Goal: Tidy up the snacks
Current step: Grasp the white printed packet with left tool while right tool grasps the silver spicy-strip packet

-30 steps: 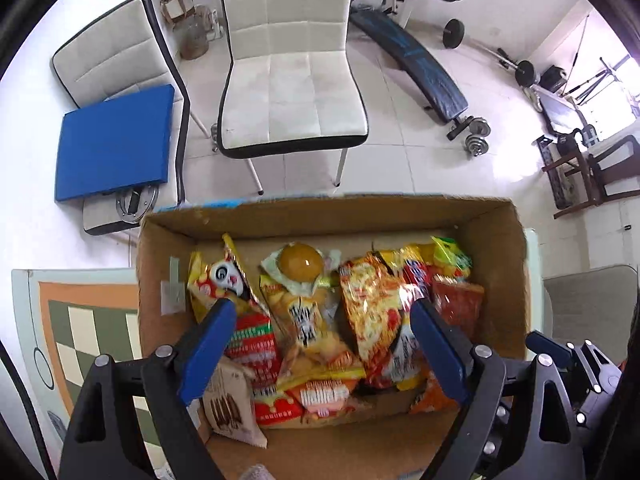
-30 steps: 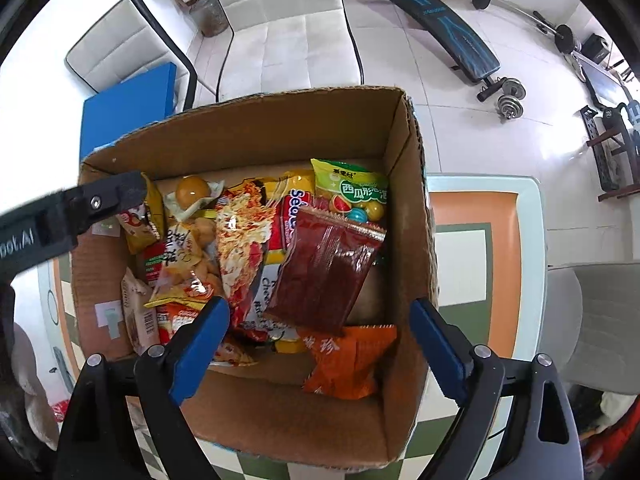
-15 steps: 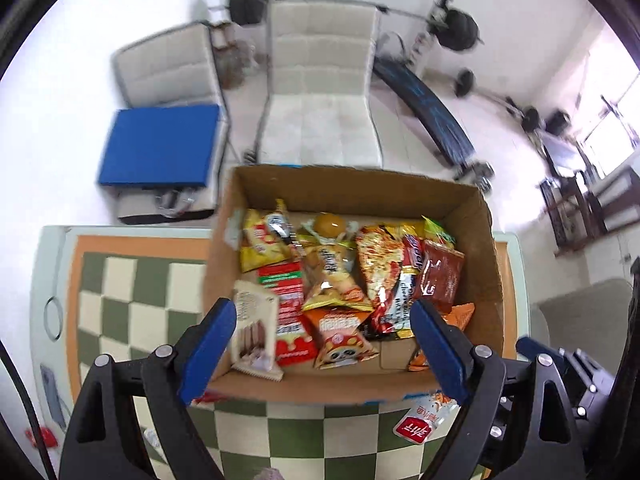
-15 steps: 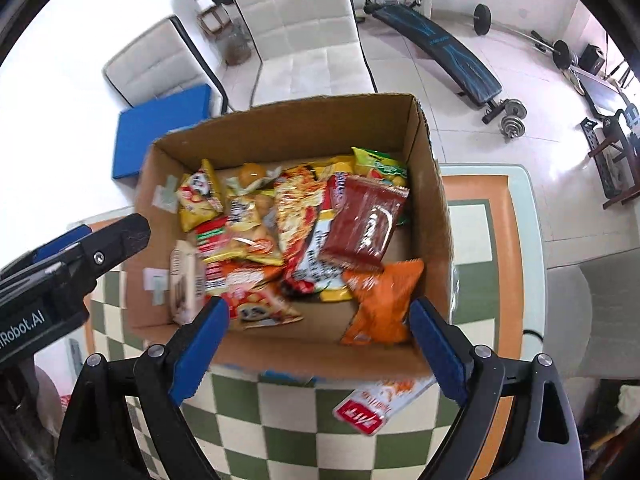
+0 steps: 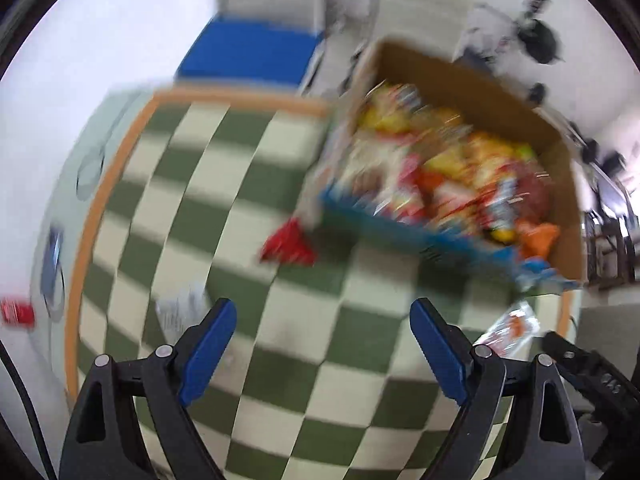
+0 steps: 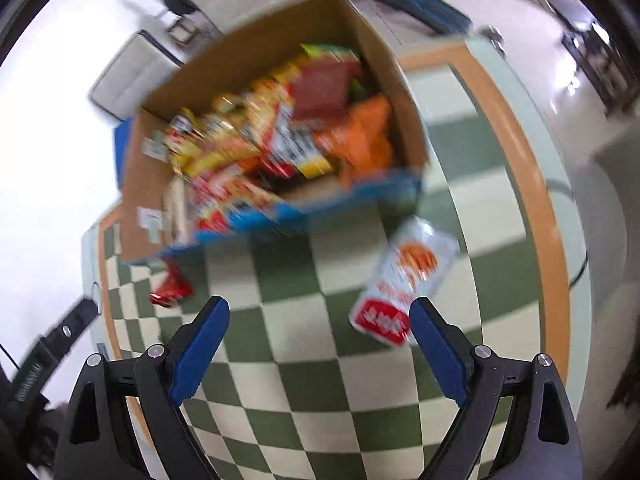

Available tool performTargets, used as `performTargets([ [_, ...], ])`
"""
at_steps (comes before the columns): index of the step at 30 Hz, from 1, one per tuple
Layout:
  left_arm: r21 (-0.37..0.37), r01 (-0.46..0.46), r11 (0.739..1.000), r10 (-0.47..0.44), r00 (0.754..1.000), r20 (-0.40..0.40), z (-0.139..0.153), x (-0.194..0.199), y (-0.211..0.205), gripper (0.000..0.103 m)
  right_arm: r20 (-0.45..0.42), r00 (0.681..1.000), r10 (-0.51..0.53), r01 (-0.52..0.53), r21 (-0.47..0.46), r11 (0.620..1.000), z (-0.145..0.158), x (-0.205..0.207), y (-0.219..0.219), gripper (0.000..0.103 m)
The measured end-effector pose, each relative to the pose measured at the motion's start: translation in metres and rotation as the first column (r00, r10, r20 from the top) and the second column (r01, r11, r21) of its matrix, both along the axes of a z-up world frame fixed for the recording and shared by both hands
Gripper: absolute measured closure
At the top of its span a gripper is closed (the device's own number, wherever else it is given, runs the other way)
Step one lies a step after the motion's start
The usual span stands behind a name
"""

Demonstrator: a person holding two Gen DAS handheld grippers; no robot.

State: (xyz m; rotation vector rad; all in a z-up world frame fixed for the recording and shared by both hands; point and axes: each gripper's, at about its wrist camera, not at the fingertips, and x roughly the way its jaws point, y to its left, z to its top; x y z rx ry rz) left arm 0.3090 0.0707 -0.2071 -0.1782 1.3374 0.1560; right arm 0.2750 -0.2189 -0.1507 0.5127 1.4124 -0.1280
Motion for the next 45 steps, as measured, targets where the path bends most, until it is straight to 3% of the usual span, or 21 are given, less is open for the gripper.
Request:
performTargets([
  [4, -0.027, -0.182, 0.983, 0.178, 0.977, -0.116, -0.048, -0.022, 0.054, 0.014, -0.079, 0.994, -0.070, 0.071, 0.012, 0.997, -0.041, -0.013, -0.013, 0.009],
  [8, -0.029, -0.350, 0.936, 0.336, 0.917, -0.215, -0.093, -0.041, 0.100, 0.014, -0.144, 0.979, -0.147, 0.153, 0.025, 0.988, -0.072, -0.017, -0.021, 0.009],
  [14, 0.043, -0.435, 0.899, 0.428, 0.857, -0.286, -0.130, -0.050, 0.134, 0.014, -0.183, 0.956, -0.231, 0.230, -0.026, 0.973, -0.106, -0.012, -0.027, 0.009],
  [19, 0.016, -0.445, 0.895, 0.423, 0.838, -0.345, -0.152, -0.054, 0.144, 0.014, -0.198, 0.952, -0.232, 0.212, -0.114, 0.971, -0.119, 0.006, -0.024, 0.010],
  [22, -0.007, -0.428, 0.904, 0.395, 0.842, -0.367, -0.159, -0.054, 0.143, 0.012, -0.215, 0.951, -0.222, 0.192, -0.154, 0.969, -0.125, 0.013, -0.020, 0.023],
  [27, -0.012, -0.366, 0.930, 0.340, 0.874, -0.347, -0.159, -0.053, 0.133, 0.015, -0.210, 0.963, -0.171, 0.128, -0.203, 0.971, -0.125, 0.016, -0.009, 0.030],
  [30, -0.015, -0.329, 0.944, 0.307, 0.894, -0.327, -0.156, -0.045, 0.118, 0.036, -0.203, 0.971, -0.128, 0.079, -0.235, 0.969, -0.124, 0.015, -0.001, 0.039],
  [35, 0.003, -0.238, 0.971, 0.227, 0.924, -0.309, -0.150, -0.047, 0.086, 0.036, -0.161, 0.983, -0.085, 0.047, -0.225, 0.973, -0.118, 0.005, 0.005, 0.055],
  [37, -0.004, -0.212, 0.977, 0.201, 0.932, -0.301, -0.147, -0.048, 0.074, 0.036, -0.154, 0.985, -0.073, 0.037, -0.224, 0.974, -0.114, 0.000, 0.003, 0.066],
  [41, -0.030, -0.138, 0.990, 0.124, 0.952, -0.279, -0.134, -0.055, 0.035, 0.036, -0.151, 0.988, -0.041, 0.011, -0.193, 0.981, -0.107, -0.003, 0.005, 0.072],
  [42, -0.039, -0.118, 0.992, 0.103, 0.956, -0.274, -0.131, -0.056, 0.025, 0.036, -0.155, 0.988, -0.026, -0.003, -0.185, 0.983, -0.106, -0.006, 0.006, 0.089],
  [43, -0.045, -0.097, 0.994, 0.082, 0.959, -0.271, -0.129, -0.057, 0.016, 0.036, -0.165, 0.986, -0.016, -0.013, -0.168, 0.986, -0.107, -0.011, 0.005, 0.093],
  [45, -0.056, -0.049, 0.997, 0.033, 0.963, -0.266, -0.127, -0.059, -0.008, 0.036, -0.187, 0.982, 0.007, -0.034, -0.143, 0.989, -0.112, -0.017, 0.008, 0.093],
])
